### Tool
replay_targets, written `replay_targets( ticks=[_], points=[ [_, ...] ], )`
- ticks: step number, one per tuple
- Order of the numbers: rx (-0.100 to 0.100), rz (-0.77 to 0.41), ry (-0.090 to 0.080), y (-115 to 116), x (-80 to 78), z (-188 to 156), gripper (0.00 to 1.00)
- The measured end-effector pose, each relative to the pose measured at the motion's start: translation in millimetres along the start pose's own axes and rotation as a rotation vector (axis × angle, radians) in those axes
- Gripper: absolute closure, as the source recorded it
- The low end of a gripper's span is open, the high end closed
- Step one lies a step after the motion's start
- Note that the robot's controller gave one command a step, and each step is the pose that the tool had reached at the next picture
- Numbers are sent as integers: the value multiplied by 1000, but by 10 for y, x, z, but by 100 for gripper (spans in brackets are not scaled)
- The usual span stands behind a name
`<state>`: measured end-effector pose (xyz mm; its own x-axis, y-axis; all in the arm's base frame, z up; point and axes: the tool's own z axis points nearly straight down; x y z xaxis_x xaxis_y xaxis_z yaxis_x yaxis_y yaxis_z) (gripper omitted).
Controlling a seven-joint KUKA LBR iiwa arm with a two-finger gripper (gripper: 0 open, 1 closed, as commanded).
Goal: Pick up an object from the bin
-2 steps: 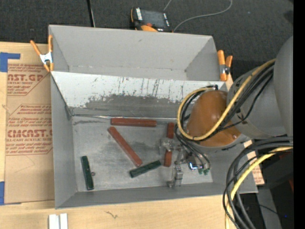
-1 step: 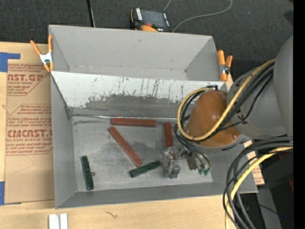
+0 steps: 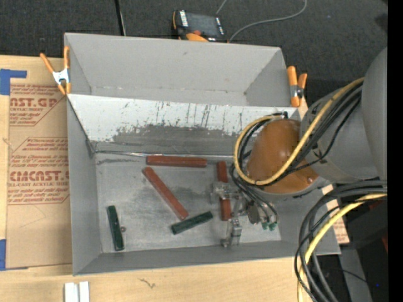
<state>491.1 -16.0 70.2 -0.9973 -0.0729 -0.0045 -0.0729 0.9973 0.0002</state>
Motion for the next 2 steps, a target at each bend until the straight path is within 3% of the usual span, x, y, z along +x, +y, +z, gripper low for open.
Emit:
replay_targets(
  ticks=[1,2],
  points=[
    [0,-1,3,0,8,2,100],
    [0,0,0,-1,0,0,0]
  ],
)
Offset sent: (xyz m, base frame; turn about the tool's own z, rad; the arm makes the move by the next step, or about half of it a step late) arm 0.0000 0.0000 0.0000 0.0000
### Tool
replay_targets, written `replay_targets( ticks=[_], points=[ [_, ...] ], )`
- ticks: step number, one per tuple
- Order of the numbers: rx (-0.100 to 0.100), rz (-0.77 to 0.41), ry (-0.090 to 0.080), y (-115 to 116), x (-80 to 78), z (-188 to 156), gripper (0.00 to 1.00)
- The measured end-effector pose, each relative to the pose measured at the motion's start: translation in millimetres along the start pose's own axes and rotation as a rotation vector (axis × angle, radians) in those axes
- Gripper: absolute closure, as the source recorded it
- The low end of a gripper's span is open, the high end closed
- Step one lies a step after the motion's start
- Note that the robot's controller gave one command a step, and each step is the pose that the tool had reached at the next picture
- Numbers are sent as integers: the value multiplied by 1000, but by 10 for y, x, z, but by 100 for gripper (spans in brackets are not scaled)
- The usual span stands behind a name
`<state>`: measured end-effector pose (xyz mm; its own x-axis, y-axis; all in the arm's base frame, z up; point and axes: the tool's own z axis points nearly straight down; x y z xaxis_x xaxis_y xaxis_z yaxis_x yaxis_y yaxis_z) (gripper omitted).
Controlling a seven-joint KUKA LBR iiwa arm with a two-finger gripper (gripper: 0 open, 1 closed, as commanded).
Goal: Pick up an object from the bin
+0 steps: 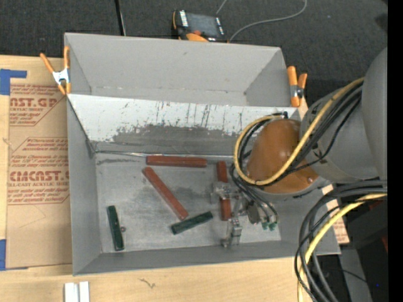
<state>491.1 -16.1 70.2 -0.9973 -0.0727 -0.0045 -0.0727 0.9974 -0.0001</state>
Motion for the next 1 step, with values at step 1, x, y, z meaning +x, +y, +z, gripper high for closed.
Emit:
replay_targets(
  ticks=[1],
  points=[
    [-2,130,2,288,6,4,0]
  ],
)
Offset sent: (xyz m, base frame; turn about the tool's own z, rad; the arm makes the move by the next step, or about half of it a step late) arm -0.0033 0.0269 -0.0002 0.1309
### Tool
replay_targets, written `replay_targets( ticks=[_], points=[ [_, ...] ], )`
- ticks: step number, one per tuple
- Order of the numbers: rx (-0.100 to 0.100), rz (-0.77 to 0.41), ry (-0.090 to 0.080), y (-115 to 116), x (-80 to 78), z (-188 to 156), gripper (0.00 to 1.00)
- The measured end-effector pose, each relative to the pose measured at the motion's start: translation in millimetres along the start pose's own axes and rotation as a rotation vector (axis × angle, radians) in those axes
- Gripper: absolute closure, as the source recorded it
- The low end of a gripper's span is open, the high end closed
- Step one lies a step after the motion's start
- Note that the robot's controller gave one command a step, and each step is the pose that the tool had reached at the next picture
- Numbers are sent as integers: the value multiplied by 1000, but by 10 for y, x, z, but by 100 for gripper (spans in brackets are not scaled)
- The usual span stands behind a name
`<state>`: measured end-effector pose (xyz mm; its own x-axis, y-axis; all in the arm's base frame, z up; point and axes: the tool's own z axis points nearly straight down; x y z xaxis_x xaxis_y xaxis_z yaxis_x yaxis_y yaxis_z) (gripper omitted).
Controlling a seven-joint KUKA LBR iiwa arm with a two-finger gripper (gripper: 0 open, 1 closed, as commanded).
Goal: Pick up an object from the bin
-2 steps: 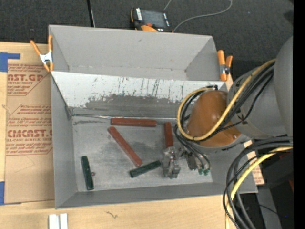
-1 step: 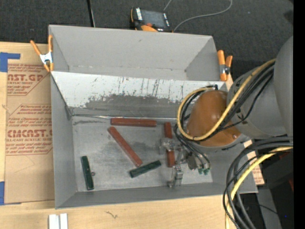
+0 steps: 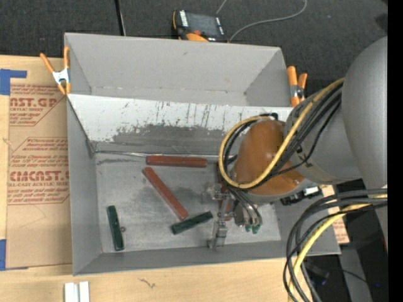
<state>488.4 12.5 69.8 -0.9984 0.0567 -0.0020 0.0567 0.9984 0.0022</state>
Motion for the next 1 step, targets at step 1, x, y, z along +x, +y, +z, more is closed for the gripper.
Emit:
replay_targets(
  ticks=[1],
  points=[
    [1,0,4,-8,9,0,100]
  ],
)
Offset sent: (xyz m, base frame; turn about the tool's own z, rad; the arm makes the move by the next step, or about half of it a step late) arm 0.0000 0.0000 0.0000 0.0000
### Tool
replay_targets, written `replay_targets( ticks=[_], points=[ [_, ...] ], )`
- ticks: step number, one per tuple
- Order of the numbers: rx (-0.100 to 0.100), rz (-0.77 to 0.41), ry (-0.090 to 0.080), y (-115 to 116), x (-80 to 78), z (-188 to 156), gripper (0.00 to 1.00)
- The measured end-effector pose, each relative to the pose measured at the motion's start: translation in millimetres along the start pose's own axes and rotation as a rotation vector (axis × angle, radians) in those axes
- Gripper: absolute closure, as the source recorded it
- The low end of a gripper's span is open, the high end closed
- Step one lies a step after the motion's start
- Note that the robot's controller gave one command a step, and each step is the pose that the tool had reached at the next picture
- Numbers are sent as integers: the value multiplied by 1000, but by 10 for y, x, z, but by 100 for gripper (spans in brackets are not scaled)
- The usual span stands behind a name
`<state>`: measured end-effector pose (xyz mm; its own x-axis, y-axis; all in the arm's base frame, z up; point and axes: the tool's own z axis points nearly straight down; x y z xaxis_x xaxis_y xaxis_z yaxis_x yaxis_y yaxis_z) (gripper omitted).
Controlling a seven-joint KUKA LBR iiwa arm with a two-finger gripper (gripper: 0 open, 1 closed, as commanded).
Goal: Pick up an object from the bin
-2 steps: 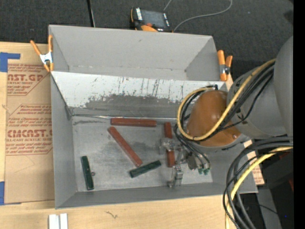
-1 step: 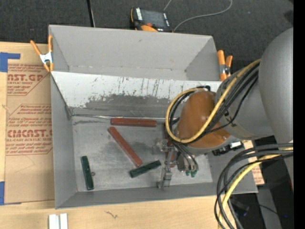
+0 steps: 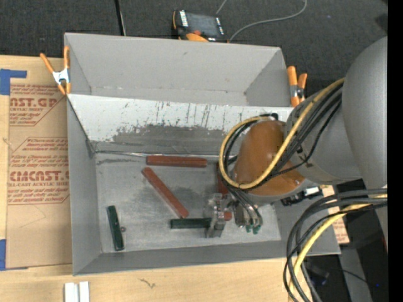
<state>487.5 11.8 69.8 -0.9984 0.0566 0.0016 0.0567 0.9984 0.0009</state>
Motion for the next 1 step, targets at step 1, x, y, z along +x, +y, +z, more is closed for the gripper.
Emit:
replay_targets(
  ticks=[1],
  points=[
    [2,-28,-11,-430,-20,-1580,100]
  ],
)
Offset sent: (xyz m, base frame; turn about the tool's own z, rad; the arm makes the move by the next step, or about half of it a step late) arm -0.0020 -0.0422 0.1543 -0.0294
